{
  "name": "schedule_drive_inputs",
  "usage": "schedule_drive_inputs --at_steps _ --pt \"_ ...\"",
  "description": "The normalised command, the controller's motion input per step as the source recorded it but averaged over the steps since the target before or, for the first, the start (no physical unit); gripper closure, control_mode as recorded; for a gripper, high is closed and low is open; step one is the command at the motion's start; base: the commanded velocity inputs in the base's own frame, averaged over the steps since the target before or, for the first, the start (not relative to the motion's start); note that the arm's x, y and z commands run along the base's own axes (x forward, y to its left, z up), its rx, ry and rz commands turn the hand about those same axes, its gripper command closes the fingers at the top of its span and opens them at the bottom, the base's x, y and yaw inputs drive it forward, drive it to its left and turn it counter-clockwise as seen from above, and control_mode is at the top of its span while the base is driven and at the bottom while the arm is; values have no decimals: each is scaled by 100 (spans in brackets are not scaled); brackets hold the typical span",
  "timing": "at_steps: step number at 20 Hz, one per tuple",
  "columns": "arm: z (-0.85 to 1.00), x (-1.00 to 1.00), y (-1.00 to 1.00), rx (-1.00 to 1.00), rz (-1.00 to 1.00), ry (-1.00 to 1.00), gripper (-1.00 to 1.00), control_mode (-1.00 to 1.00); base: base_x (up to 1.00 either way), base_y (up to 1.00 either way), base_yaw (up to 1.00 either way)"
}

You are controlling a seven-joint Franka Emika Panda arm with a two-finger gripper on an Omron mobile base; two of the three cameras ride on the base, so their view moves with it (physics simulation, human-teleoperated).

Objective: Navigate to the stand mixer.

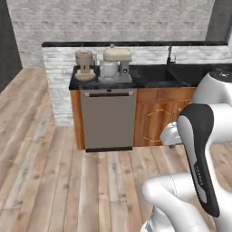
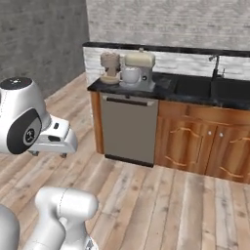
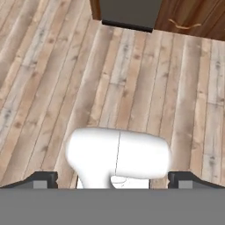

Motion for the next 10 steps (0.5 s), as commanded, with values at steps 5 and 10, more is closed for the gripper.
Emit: schedule_drive_inputs --at_steps 5,10 --pt "0 0 0 0 0 0 -100 100 93 53 -52" --pt "0 0 0 0 0 0 -100 100 99 28 -37"
